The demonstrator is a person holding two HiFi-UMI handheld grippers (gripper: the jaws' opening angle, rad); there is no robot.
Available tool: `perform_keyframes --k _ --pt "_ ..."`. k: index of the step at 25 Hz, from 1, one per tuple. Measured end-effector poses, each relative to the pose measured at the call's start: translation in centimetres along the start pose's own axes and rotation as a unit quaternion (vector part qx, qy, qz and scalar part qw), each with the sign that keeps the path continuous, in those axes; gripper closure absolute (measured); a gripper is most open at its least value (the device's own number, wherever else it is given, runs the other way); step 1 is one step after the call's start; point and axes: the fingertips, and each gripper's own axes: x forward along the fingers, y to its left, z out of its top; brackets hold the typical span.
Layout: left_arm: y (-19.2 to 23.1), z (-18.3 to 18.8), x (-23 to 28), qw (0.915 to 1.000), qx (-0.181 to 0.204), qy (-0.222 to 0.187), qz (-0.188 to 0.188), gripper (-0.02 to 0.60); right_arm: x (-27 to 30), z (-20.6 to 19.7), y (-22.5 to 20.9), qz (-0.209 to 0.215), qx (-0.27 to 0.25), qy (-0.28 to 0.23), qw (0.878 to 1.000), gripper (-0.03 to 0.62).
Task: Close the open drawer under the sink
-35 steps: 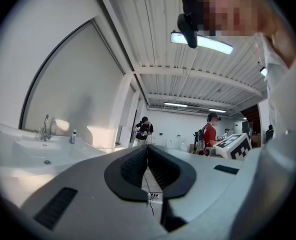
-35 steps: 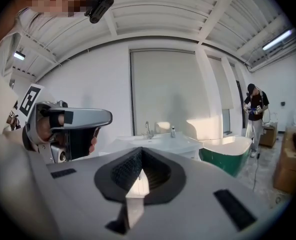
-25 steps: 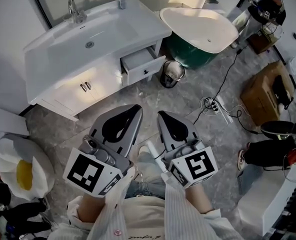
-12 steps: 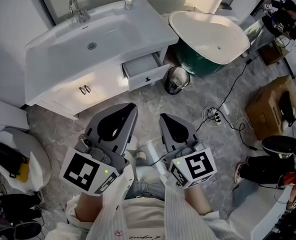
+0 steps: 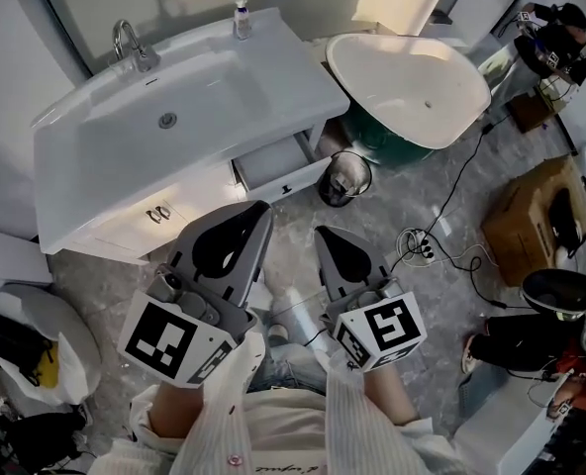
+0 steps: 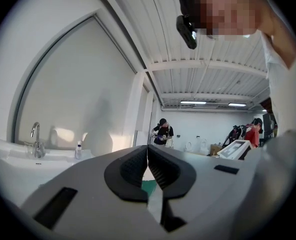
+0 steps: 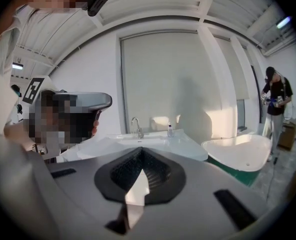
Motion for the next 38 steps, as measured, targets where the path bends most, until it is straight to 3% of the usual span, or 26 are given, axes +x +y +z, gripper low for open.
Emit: perform_keyframes --k 10,17,31,38 --pt "7.2 0.8 6.1 0.9995 0.004 0.013 -0.028 0.565 8.6 2.8 -3.8 -0.022 0.004 -0.001 1.000 0.585" --pt "9.8 0.4 8.1 0.9986 0.000 0.023 -0.047 0.565 12.1 3.7 -4.8 -0.036 -0.001 0.003 0.999 0.585" --pt "9.0 -1.3 10.9 0.9983 -0.010 0.039 -0.043 0.565 12.9 3.8 -7.4 -0.027 -0.018 0.021 0.999 0.585" --pt "8.9 -4.0 12.3 0.9982 -0.021 0.053 -0.019 0.565 14.2 2.7 -9.3 -0.013 -0.033 0.034 0.999 0.585"
